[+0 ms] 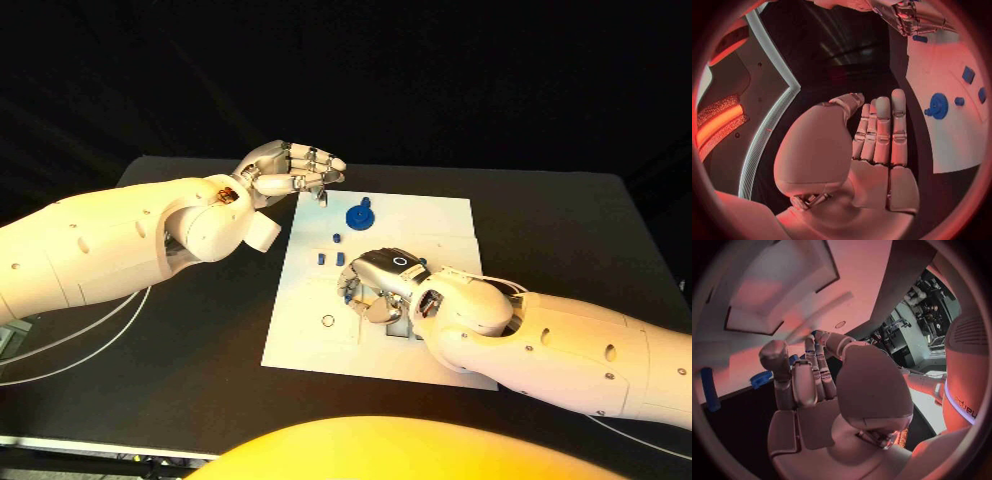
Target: Assemble the parts on the task board
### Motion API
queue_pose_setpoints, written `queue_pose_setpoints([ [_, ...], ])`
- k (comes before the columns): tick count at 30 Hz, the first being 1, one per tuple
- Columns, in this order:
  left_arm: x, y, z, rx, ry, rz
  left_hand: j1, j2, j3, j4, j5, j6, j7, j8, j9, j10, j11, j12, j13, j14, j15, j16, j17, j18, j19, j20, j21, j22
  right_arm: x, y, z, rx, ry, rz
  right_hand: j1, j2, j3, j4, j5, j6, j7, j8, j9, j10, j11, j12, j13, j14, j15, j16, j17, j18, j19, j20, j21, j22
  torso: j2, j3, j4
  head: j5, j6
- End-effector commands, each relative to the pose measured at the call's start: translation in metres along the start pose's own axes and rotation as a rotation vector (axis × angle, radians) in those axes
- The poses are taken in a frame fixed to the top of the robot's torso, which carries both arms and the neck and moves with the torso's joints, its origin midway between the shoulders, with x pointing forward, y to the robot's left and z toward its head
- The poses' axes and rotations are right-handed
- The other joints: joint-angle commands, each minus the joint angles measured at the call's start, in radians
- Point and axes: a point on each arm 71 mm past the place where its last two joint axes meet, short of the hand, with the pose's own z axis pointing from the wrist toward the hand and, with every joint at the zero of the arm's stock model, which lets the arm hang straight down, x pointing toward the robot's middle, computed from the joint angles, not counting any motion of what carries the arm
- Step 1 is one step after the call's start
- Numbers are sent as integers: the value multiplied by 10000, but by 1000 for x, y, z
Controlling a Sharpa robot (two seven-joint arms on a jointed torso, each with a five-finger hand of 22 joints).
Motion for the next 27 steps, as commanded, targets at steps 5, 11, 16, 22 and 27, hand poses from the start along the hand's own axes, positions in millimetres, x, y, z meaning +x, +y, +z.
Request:
queue_pose_setpoints([
  [5, 2, 0, 0, 30, 195, -54, 82, 43, -18, -34, 64, 21, 43, -43, -10, 41, 24, -35, -11, -39, 41, -53, -10, 61, 53, -5, -37, -4, -2, -5, -6, 171, -473, 109, 266, -159, -484, -24, -44, -493, -64, -345, -173, -1278, 270, 169, -193, -404, 211, -694, -1020, 360, -763, 178, -1616, -603, -1, 6, 5, -40, 41],
  [11, 1, 0, 0, 19, 191, -52, 82, 43, -18, -34, 64, 21, 43, -43, -10, 41, 24, -35, -11, -39, 41, -53, -10, 61, 53, -5, -37, -4, -8, -8, -17, 173, -766, 257, 381, -136, -778, -4, -7, -537, -84, -402, -217, -1509, 303, 298, -185, -462, 239, -733, -1118, 379, -804, 218, -1740, -639, -9, -5, -5, -86, 78],
  [16, 1, 0, 0, 9, 183, -50, 82, 43, -18, -34, 64, 21, 43, -43, -10, 41, 24, -35, -11, -39, 41, -53, -10, 61, 53, -5, -37, -4, -21, -13, -32, 282, -1020, 322, 470, -81, -924, 26, 36, -434, -35, -381, -233, -1440, 260, 521, -151, -410, 208, -667, -1070, 360, -687, 208, -1575, -564, -14, -6, -5, -160, 136],
  [22, 0, 0, -1, -10, 179, -48, 82, 43, -18, -34, 64, 21, 43, -43, -10, 41, 24, -35, -11, -39, 41, -53, -10, 61, 53, -5, -37, -4, -44, -29, -52, 705, -1071, 395, 490, -55, -942, 100, 79, -332, 33, -384, -279, -1162, 168, 900, -129, -167, 126, -394, -755, 238, -258, 137, -842, -254, -15, -9, -16, -287, 215],
  [27, -1, 0, -2, -29, 167, -43, 82, 43, -18, -34, 64, 21, 43, -43, -10, 41, 24, -35, -11, -39, 41, -53, -10, 61, 53, -5, -37, -4, -62, -47, -65, 1230, -791, 174, 434, -112, -971, 144, 71, -356, -20, -415, -305, -1158, 166, 962, -149, -115, 119, -354, -724, 221, -194, 125, -777, -222, -29, -4, -61, -332, 282],
])
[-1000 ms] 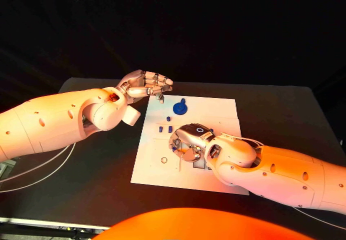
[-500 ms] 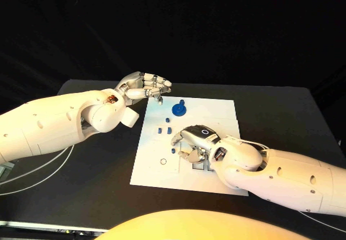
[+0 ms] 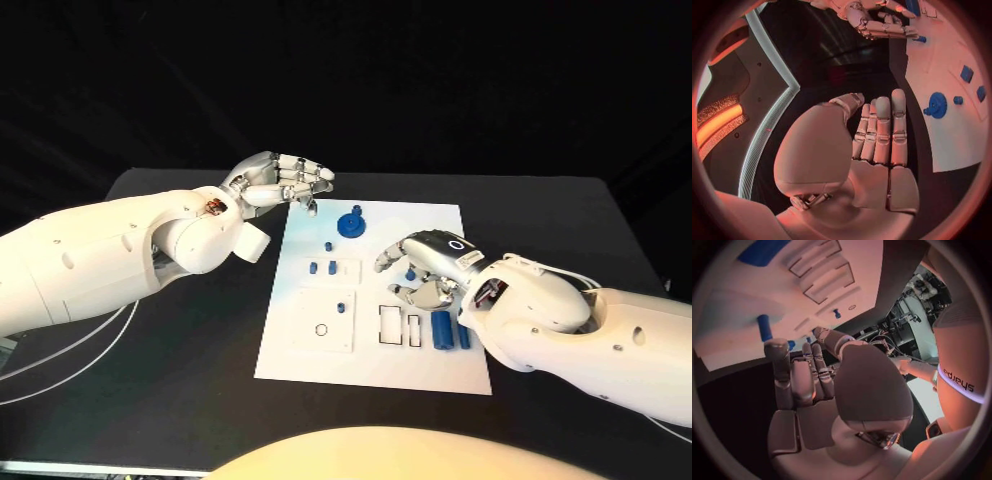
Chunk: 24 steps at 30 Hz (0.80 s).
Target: Assemble the parts on the task board
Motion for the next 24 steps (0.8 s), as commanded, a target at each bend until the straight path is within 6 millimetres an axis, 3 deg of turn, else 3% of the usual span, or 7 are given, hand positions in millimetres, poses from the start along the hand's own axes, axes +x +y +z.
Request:
queue_pose_setpoints([
  [1, 2, 0, 0, 43, 198, -53, 82, 43, -19, -36, 64, 21, 43, -43, -11, 40, 24, -36, -13, -39, 41, -53, -13, 61, 52, -5, -37, -5, -6, -10, -4, 411, 515, 67, 11, -73, -88, 70, 30, 9, -59, -69, -33, -71, 44, 56, -36, 16, 19, -30, -111, 0, 3, 5, -189, -70, -12, 4, -45, -36, 53],
  [8, 2, 0, 0, 36, 222, -60, 82, 43, -19, -36, 64, 21, 43, -43, -11, 40, 24, -36, -13, -39, 41, -53, -13, 61, 52, -5, -37, -5, -13, -31, -6, 958, 1197, -206, 46, -113, -232, 92, 36, 1, -152, -90, -56, -228, 75, 69, -63, -10, 52, -50, -148, 7, -33, 16, -284, -99, -17, 13, -49, -89, 94],
  [11, 2, 0, 0, 35, 223, -61, 82, 43, -19, -36, 64, 21, 43, -43, -11, 40, 24, -36, -13, -39, 41, -53, -13, 61, 52, -5, -37, -5, -12, -37, -5, 1116, 1400, -338, 53, -118, -274, 101, 34, -14, -175, -102, -64, -257, 84, 77, -66, -13, 58, -54, -159, 6, -39, 22, -307, -106, -12, -3, -46, -108, 102],
  [24, 1, 0, 0, 31, 214, -58, 82, 43, -19, -36, 64, 21, 43, -43, -11, 40, 24, -36, -13, -39, 41, -53, -13, 61, 52, -5, -37, -5, -10, -44, 3, 1373, 1438, -915, 158, 7, -262, 126, 36, 70, -164, -77, -72, -164, 62, 219, -46, 29, 45, 12, -87, -14, 53, 17, -161, -37, -2, -16, -41, -144, 102],
])
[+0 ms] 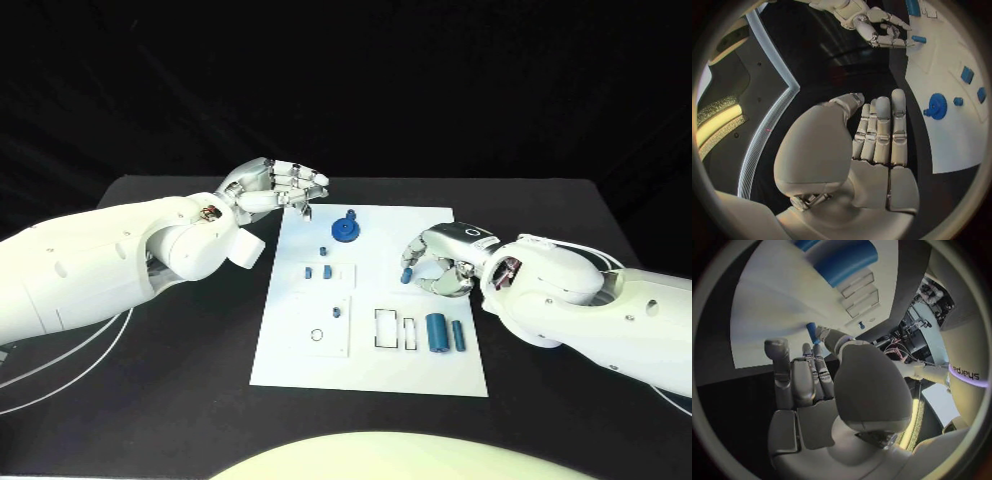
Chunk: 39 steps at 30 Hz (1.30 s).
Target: Assemble the parts on the task board
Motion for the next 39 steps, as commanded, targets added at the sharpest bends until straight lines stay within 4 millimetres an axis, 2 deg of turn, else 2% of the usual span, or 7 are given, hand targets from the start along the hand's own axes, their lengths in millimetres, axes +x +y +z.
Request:
queue_pose_setpoints([
  [1, 2, -1, 0, 64, 188, -51, 82, 43, -20, -36, 64, 21, 43, -43, -11, 40, 24, -37, -14, -39, 41, -53, -14, 62, 53, -5, -37, -5, 2, 0, 1, 67, 126, -302, 135, 63, -20, 11, 38, 79, -8, -25, -16, 80, -17, 87, 14, 39, 40, 23, 35, -20, 77, 12, 111, 39, 6, -5, -4, -9, -2],
  [11, 2, -1, 0, 61, 199, -54, 82, 43, -20, -36, 64, 21, 43, -43, -11, 40, 24, -37, -14, -39, 41, -53, -14, 62, 53, -5, -37, -5, 4, 6, 8, -143, -124, -157, 111, 137, 124, 97, 22, 124, 18, -29, -41, 311, -64, 266, 19, 132, 0, 123, 154, -68, 253, -30, 410, 176, 10, 13, 0, -17, -8],
  [24, 1, -1, 0, 45, 202, -55, 80, 55, -41, -40, 63, 29, 41, -48, -21, 61, 24, -59, -28, -55, 44, -72, -23, 61, 38, -2, -49, -5, 10, 3, 12, -18, 131, -166, 73, 97, 494, 166, 15, 175, 29, -22, -59, 845, -178, 423, 10, 226, -99, 184, 229, -111, 425, -112, 656, 315, 0, 11, -12, -11, -52],
  [39, 1, 0, 0, -3, 239, -66, 80, 55, -41, -40, 63, 29, 41, -48, -21, 61, 24, -59, -28, -55, 44, -72, -23, 61, 38, -2, -49, -5, 12, 2, 15, 18, 42, -200, 58, 184, 826, 210, -58, 470, 74, 158, 22, 1260, -258, 432, 10, 278, -179, 244, 318, -172, 577, -179, 968, 495, -3, 7, -6, -65, -54],
])
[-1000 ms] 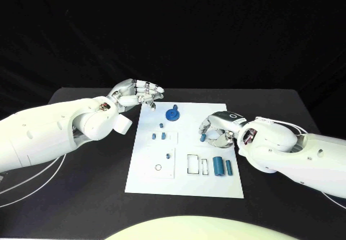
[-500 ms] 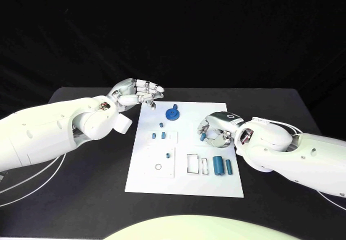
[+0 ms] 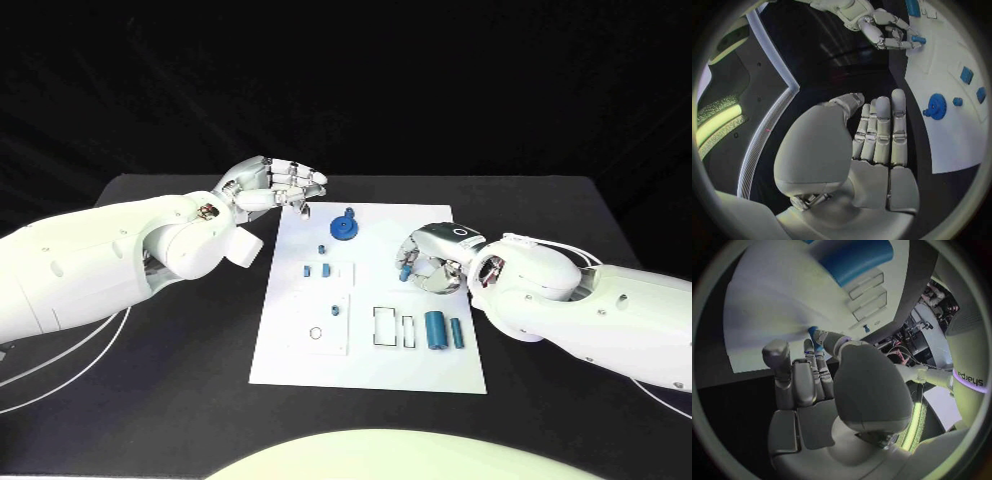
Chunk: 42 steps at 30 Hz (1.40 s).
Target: Assemble the parts on the task board
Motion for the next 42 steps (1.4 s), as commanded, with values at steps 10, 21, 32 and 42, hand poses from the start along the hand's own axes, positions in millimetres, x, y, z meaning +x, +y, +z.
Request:
queue_pose_setpoints([
  [10, 2, 0, 0, 26, 214, -57, 75, 61, -49, -37, 63, 32, 42, -50, -13, 66, 24, -71, -14, -59, 44, -39, -11, 60, 34, -1, -54, -6, 1, 3, 1, -82, -124, 76, -467, -102, -91, 314, -288, 72, -43, 91, 43, 198, -24, -29, -8, 114, -76, 85, 34, -191, 126, 6, 118, 73, 3, -10, 5, -28, -10],
  [21, 2, 0, 0, 21, 222, -60, 75, 61, -49, -37, 63, 32, 42, -50, -13, 66, 24, -71, -14, -59, 44, -39, -11, 60, 34, -1, -54, -6, 3, 2, 2, 1, -93, 108, -552, -128, -147, 433, -322, 63, -50, 97, 54, 325, -52, -12, 17, 116, -91, 89, 40, -182, 127, 3, 49, 47, 6, 1, 0, -31, -18],
  [32, 2, 0, 0, 14, 232, -63, 75, 61, -49, -37, 63, 32, 42, -50, -13, 66, 24, -71, -14, -59, 44, -39, -11, 60, 34, -1, -54, -6, 2, 3, 2, 6, -227, 167, -495, -69, -129, 533, -320, 202, -96, 192, 108, 645, -125, 69, 66, 120, -151, 92, 43, -198, 209, -34, 132, 83, 4, 7, -2, -38, -27],
  [42, 2, 0, 0, 16, 242, -66, 84, 63, -57, -45, 64, 33, 40, -54, -18, 73, 22, -83, -21, -64, 43, -46, -14, 61, 29, -1, -60, -6, -3, 3, 2, 43, -911, 249, 195, 763, 444, 263, -1317, 750, -288, 652, 411, 1680, -431, 298, 311, 207, -405, 233, 270, -304, 517, -269, 755, 389, 2, 2, 2, -58, -12],
])
